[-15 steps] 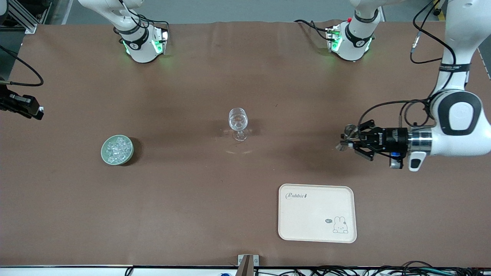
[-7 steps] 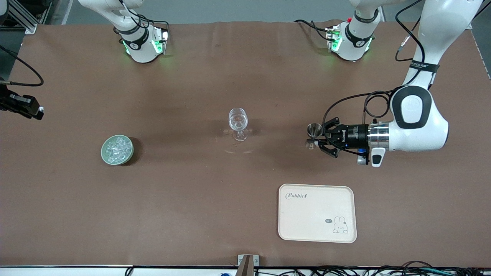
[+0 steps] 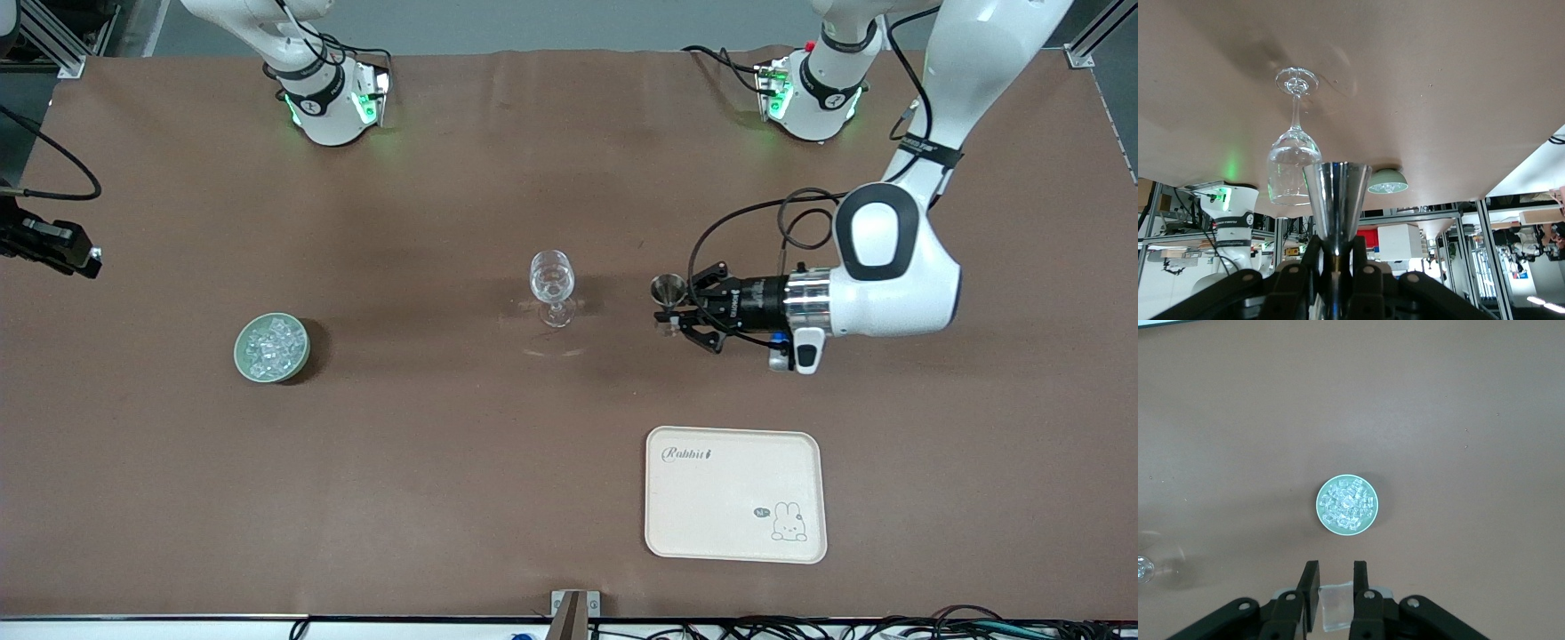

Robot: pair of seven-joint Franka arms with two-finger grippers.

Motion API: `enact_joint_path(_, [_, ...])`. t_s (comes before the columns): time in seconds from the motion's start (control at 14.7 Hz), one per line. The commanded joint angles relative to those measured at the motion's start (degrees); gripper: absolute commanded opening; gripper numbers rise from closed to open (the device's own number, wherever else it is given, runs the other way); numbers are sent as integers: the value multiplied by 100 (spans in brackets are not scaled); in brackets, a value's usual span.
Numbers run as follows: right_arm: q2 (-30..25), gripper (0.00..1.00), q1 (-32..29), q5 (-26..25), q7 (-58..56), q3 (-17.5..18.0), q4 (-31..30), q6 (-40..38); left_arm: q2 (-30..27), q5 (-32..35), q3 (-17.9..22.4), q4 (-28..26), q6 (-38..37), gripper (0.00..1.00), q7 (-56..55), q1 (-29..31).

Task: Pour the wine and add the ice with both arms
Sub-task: 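Bring the jigger over the wine glass rim with the left gripper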

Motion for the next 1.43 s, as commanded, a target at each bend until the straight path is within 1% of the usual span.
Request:
enact_joint_path(0.0, [-146, 1, 9, 61, 44, 4, -157, 72, 74, 90, -302, -61, 506, 1, -195, -52])
enact_joint_path(0.07, [-146, 1, 9, 61, 44, 4, -157, 72, 84, 90, -391, -122, 709, 1, -222, -70])
enact_joint_path(0.2, [-146, 1, 18, 61, 44, 4, -157, 72, 154, 125, -488, -167, 860, 1, -222, -158])
enact_joint_path(0.48, [-146, 1, 18, 61, 44, 12, -157, 81, 329, 686, -515, -149, 1176, 1, -581, -395])
enact_joint_path(0.68, [-146, 1, 18, 70, 44, 12, -148, 81, 444, 1230, -804, -123, 1440, 1, -976, -404])
enact_joint_path(0.89, [-146, 1, 26, 70, 52, 12, -148, 116, 716, 1793, -963, 105, 1607, 1, -1547, -413])
enact_joint_path(1.02, [-146, 1, 62, 70, 52, 12, -148, 125, 734, 2005, -972, 141, 1713, 1, -1768, -474])
enact_joint_path(1.16, [-146, 1, 62, 70, 52, 12, -148, 125, 847, 2251, -980, 289, 1775, 1, -1978, -571])
enact_joint_path(1.36, [-146, 1, 70, 96, 52, 12, -139, 160, 1260, 3189, -1121, 755, 1775, 1, -2847, -650])
